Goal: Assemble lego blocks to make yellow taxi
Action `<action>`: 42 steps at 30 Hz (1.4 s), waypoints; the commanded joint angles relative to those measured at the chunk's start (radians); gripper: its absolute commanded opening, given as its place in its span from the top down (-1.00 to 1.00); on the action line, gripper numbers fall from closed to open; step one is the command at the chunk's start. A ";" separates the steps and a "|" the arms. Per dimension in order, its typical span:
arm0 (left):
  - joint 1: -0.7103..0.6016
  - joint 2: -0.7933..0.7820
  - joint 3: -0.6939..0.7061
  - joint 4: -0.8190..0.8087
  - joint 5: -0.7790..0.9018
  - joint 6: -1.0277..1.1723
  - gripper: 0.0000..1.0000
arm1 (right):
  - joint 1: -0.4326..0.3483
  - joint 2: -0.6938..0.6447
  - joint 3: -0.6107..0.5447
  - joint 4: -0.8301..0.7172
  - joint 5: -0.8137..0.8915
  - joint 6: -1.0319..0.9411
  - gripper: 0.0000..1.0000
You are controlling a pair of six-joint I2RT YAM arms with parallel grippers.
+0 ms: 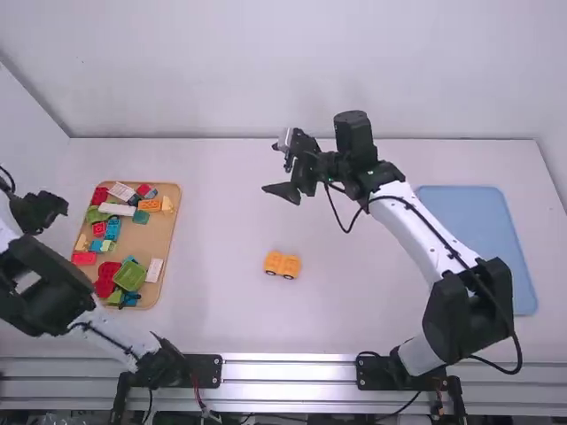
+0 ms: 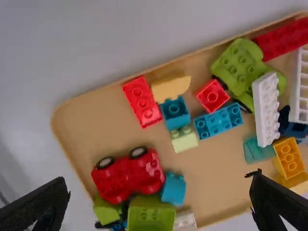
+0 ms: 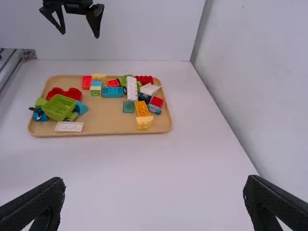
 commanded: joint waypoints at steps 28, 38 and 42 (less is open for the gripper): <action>-0.021 0.236 0.026 0.075 0.073 1.224 0.01 | -0.009 0.008 0.021 -0.005 -0.006 0.005 -0.98; -0.031 0.311 0.002 0.080 0.027 1.238 0.06 | -0.008 0.008 0.021 -0.024 -0.007 -0.017 -0.98; -0.012 0.327 0.002 0.095 0.039 1.220 0.13 | -0.008 0.008 0.021 -0.048 -0.006 -0.025 -0.98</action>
